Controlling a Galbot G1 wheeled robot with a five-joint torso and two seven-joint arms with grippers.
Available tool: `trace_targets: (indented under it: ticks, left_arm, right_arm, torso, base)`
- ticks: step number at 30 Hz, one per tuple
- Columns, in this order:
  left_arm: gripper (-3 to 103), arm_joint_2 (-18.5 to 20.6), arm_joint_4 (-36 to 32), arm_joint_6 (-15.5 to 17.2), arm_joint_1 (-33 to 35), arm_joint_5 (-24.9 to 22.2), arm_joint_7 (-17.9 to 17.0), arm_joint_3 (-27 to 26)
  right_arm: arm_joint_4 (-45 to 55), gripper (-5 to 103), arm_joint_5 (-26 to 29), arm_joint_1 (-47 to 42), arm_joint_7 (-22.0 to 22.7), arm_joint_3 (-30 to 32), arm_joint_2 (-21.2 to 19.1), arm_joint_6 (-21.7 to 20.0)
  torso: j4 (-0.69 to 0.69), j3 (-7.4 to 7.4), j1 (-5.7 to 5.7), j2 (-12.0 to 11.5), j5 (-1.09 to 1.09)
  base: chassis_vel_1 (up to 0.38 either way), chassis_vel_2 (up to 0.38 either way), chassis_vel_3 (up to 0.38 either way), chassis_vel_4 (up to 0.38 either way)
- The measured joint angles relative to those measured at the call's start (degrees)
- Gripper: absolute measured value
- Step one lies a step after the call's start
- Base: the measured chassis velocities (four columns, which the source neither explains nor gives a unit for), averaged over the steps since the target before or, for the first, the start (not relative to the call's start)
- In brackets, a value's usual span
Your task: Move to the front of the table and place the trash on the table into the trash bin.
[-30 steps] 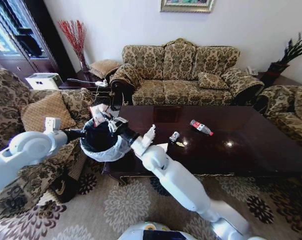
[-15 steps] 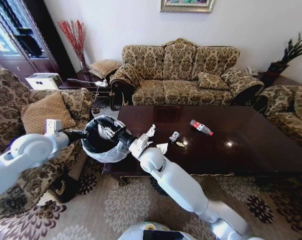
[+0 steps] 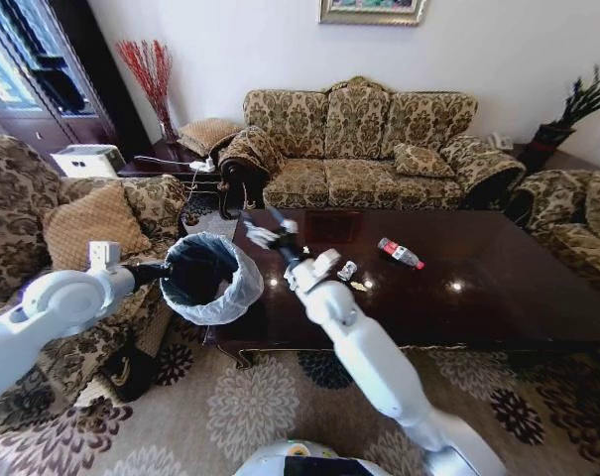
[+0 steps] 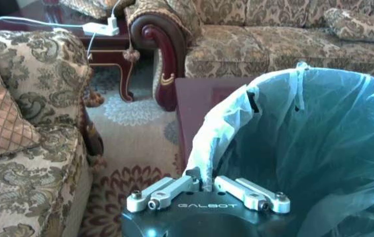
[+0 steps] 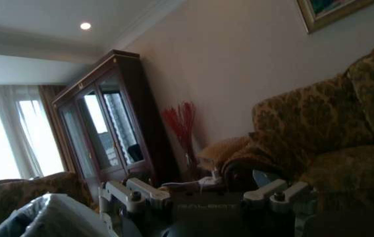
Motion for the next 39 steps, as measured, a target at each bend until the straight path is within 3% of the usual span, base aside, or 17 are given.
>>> trace_targets:
  ticks: [8,14,23,27,33,35,36,39]
  left_arm:
    - [0,-0.8,-0.7,-0.3,0.2,0.5,0.0,0.1]
    - [0,-0.8,-1.1,-0.5,0.1,0.5,0.1,0.1]
    - [0,-0.6,-1.2,-0.7,0.0,0.4,0.2,0.3]
    - [0,-0.6,-1.1,-0.7,0.0,0.6,0.2,0.4]
    - [0,-0.6,-1.0,-0.8,0.0,0.6,0.3,0.4]
    - [0,-0.6,-0.9,-0.9,-0.1,0.6,0.3,0.5]
    - [0,-0.6,-0.9,-0.9,-0.1,0.6,0.3,0.5]
    - [0,-0.6,-0.9,-0.9,-0.1,0.6,0.3,0.5]
  right_arm:
    - [-12.9,100,-2.4,-1.2,-1.2,2.6,2.4,1.0]
    - [-24.3,100,-10.3,1.9,-4.0,3.5,6.0,0.2]
    - [-45.1,100,-19.9,8.4,-8.6,6.2,13.6,4.0]
    - [-52.5,100,-22.8,10.8,-10.3,8.9,14.4,5.1]
    - [-54.7,98,-22.8,11.6,-11.9,10.2,14.4,5.2]
    - [-54.7,88,-22.2,11.6,-12.6,10.3,14.4,4.8]
    - [-54.7,88,-22.2,11.6,-12.6,10.3,14.4,4.8]
    - [-54.1,71,-21.4,11.3,-12.8,10.2,14.3,4.4]
  torso:
    - [0.04,0.00,-0.01,0.0,-0.04]
    - [0.03,-0.01,-0.02,0.0,-0.04]
    - [0.02,0.02,0.04,0.0,-0.02]
    - [0.05,-0.01,-0.04,0.0,-0.04]
    - [0.02,0.00,-0.01,0.0,-0.03]
    - [0.02,0.00,0.01,0.0,-0.01]
    - [0.02,0.00,0.01,0.0,-0.01]
    - [0.01,0.00,0.00,0.0,-0.01]
  base:
    - [0.000,0.000,0.000,0.000]
    - [-0.059,0.057,0.074,-0.055]
    - [-0.046,0.054,0.053,-0.053]
    - [0.000,0.000,0.000,0.000]
    - [0.000,0.000,0.000,0.000]
    - [0.000,0.000,0.000,0.000]
    - [0.000,0.000,0.000,0.000]
    - [0.000,0.000,0.000,0.000]
